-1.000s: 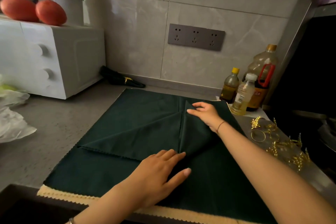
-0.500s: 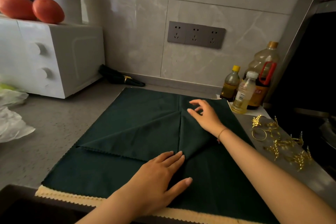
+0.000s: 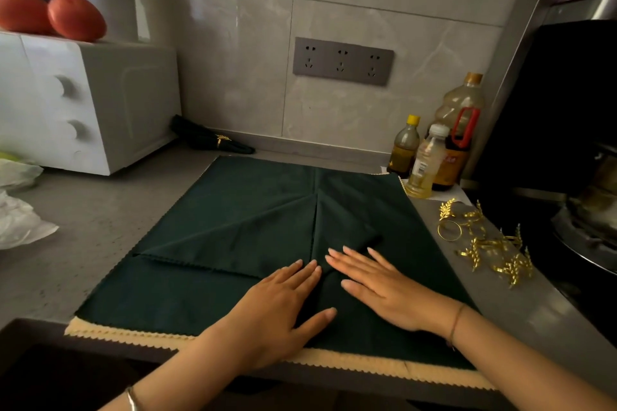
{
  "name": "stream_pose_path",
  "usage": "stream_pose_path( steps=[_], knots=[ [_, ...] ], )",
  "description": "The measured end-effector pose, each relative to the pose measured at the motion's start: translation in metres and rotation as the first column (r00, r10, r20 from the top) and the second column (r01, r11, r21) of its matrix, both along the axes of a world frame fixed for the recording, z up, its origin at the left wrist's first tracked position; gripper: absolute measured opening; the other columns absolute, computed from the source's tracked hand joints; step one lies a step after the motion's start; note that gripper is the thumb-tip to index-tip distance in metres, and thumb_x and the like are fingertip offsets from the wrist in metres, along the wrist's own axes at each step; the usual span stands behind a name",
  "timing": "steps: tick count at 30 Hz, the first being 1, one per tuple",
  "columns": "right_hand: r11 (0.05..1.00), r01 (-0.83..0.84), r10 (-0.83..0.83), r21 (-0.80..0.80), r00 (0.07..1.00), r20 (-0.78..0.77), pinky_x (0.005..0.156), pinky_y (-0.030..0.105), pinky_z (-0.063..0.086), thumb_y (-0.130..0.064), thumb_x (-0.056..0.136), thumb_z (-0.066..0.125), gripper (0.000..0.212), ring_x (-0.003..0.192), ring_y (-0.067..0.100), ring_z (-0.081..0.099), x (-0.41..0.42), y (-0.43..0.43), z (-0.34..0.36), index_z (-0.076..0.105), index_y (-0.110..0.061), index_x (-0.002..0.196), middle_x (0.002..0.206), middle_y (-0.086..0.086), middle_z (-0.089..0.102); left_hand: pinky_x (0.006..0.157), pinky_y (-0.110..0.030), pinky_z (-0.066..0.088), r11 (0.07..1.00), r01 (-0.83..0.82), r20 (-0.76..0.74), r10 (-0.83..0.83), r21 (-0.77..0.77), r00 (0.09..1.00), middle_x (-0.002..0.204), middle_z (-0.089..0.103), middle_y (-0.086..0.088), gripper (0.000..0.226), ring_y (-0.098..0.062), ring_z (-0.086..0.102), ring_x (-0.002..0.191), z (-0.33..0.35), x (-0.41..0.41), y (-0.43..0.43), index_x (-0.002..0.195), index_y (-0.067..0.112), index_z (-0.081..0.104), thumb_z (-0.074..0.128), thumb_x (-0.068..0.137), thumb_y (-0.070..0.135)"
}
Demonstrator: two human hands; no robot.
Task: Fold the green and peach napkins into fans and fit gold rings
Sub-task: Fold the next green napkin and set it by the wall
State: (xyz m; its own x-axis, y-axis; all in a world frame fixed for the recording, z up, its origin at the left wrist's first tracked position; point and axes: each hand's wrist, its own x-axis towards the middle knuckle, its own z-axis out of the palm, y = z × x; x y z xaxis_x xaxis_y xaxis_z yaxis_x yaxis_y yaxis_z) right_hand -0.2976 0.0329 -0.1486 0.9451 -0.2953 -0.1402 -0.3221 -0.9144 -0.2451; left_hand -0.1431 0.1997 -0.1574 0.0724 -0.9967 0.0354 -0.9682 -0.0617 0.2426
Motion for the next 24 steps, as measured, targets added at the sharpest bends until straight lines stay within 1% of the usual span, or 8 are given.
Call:
stream_pose_path(
  steps=[6, 11, 13, 16, 18, 19, 21, 24],
  knots=[
    [0.988, 0.152, -0.153, -0.018, 0.987, -0.046, 0.114, 0.024, -0.013, -0.043, 0.101, 0.013, 0.051, 0.138, -0.008, -0.015, -0.004, -0.037, 0.0, -0.004, -0.036, 0.148, 0.152, -0.025, -0.011, 0.114, -0.018, -0.008, 1.0, 0.014, 0.005, -0.014, 0.008, 1.0, 0.157, -0.007, 0.015, 0.08, 0.001, -0.011, 0.142, -0.001, 0.001, 0.002, 0.151, 0.027, -0.003, 0.016, 0.086, 0.071],
    [0.954, 0.296, -0.297, -0.036, 0.954, -0.03, 0.113, 0.025, -0.011, -0.042, 0.102, 0.013, 0.052, 0.139, -0.003, -0.011, -0.011, -0.068, -0.002, -0.003, -0.03, 0.149, 0.156, -0.016, -0.006, 0.114, -0.019, -0.008, 1.0, 0.006, 0.014, -0.006, 0.02, 1.0, 0.156, -0.008, 0.015, 0.081, 0.0, -0.01, 0.142, -0.001, 0.0, 0.001, 0.151, 0.028, -0.003, 0.014, 0.085, 0.071],
    [0.948, 0.309, -0.31, -0.078, 0.951, 0.009, 0.114, 0.025, -0.011, -0.044, 0.101, 0.016, 0.054, 0.14, -0.002, -0.011, -0.009, -0.066, -0.001, -0.001, -0.028, 0.15, 0.157, -0.015, -0.005, 0.114, -0.018, -0.007, 0.999, 0.009, -0.023, -0.009, 0.031, 1.0, 0.156, -0.007, 0.016, 0.08, 0.001, -0.01, 0.142, 0.0, 0.0, 0.002, 0.151, 0.029, -0.003, 0.013, 0.085, 0.071],
    [0.959, 0.268, -0.254, -0.094, 0.957, 0.141, 0.113, 0.023, -0.006, -0.047, 0.099, 0.024, 0.055, 0.138, -0.002, -0.011, -0.006, -0.041, 0.005, 0.004, -0.032, 0.149, 0.149, -0.025, -0.004, 0.113, -0.016, -0.001, 1.0, -0.011, -0.097, 0.008, -0.022, 0.995, 0.157, -0.001, 0.018, 0.065, 0.002, 0.0, 0.143, 0.008, 0.013, 0.002, 0.151, 0.032, 0.002, 0.021, 0.095, 0.059],
    [0.972, 0.226, -0.209, -0.063, 0.955, 0.208, 0.113, 0.023, 0.004, -0.048, 0.098, 0.031, 0.054, 0.13, -0.005, -0.003, -0.001, -0.017, 0.011, 0.015, -0.037, 0.148, 0.145, -0.029, 0.009, 0.113, -0.017, 0.0, 0.996, -0.052, -0.036, 0.049, -0.079, 0.998, 0.157, 0.002, 0.017, 0.056, -0.002, 0.005, 0.144, 0.015, 0.034, -0.001, 0.151, 0.031, 0.009, 0.022, 0.1, 0.049],
    [0.98, 0.179, -0.156, -0.085, 0.96, 0.234, 0.113, 0.022, 0.008, -0.049, 0.097, 0.034, 0.052, 0.129, -0.007, 0.004, 0.003, -0.005, 0.014, 0.022, -0.039, 0.146, 0.146, -0.028, 0.018, 0.113, -0.019, -0.002, 0.993, -0.083, -0.004, 0.083, -0.078, 0.997, 0.157, 0.003, 0.017, 0.053, -0.004, 0.004, 0.145, 0.018, 0.046, -0.004, 0.151, 0.031, 0.011, 0.02, 0.101, 0.046],
    [0.986, 0.06, -0.017, -0.157, 0.966, 0.26, 0.11, 0.014, 0.012, -0.05, 0.096, 0.038, 0.048, 0.127, -0.014, 0.017, 0.012, 0.015, 0.016, 0.034, -0.039, 0.142, 0.146, -0.024, 0.032, 0.116, -0.028, -0.004, 0.988, -0.151, 0.046, 0.151, -0.014, 0.987, 0.158, 0.004, 0.014, 0.05, -0.008, 0.0, 0.145, 0.017, 0.069, -0.008, 0.15, 0.035, 0.011, 0.016, 0.101, 0.045],
    [0.974, -0.041, 0.098, -0.224, 0.963, 0.251, 0.106, 0.011, 0.017, -0.05, 0.094, 0.044, 0.048, 0.131, -0.006, 0.033, 0.028, 0.034, 0.014, 0.039, -0.036, 0.14, 0.144, -0.02, 0.04, 0.118, -0.039, -0.007, 0.973, -0.201, 0.074, 0.193, 0.116, 0.978, 0.158, 0.001, 0.012, 0.049, -0.013, -0.005, 0.146, 0.009, 0.084, -0.015, 0.15, 0.038, 0.007, 0.013, 0.101, 0.046]
  ],
)
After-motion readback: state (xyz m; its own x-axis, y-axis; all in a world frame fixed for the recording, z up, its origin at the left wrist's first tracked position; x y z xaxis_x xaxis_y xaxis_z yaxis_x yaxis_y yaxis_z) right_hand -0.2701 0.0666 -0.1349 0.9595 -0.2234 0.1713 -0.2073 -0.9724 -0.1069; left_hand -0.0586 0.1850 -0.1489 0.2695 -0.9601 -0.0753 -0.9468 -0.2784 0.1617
